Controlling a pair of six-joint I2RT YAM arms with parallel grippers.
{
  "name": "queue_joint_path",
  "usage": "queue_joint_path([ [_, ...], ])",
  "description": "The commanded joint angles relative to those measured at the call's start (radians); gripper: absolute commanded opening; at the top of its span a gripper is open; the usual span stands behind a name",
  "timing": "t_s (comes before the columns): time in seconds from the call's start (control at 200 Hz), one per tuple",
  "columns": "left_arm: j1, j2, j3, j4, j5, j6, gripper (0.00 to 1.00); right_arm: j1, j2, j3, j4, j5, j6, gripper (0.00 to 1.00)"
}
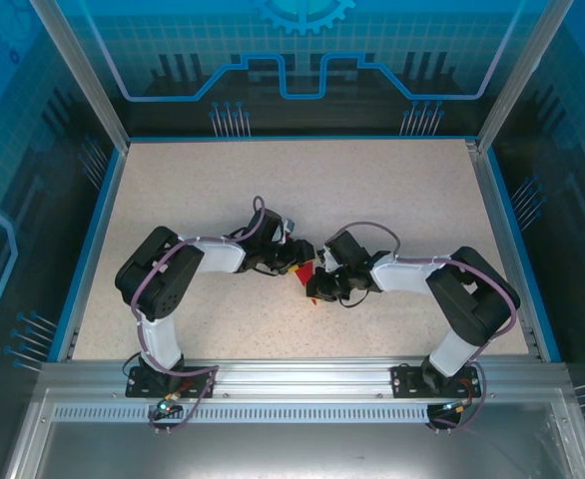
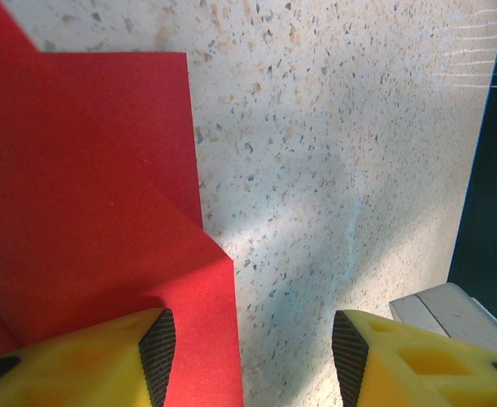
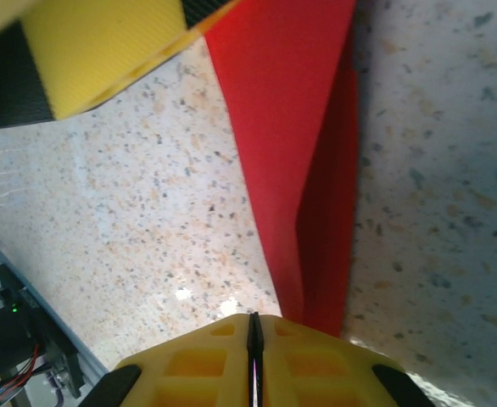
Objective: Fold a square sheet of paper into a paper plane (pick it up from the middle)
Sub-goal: Fold the wing for the fifth time at the center of the table.
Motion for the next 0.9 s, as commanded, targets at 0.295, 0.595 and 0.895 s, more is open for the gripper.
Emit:
queue_joint_path([
  [0.295,-0.001,0.062,0.004,-0.068,-0.028,0.016,0.56,-0.023,0.045,-0.078,-0.029,0.007,-0.016,0.11],
  [0.595,-0.001,0.066,0.004,-0.073,-0.033,0.017,0.55,-0.040,0.003,-0.146,0.012,-0.027,-0.001,0.10],
  [0.895,0.000,0.076,0.006,-0.071,-0.036,0.011,0.55,-0.050,-0.028,-0.198,0.029,-0.057,0.005,0.10],
])
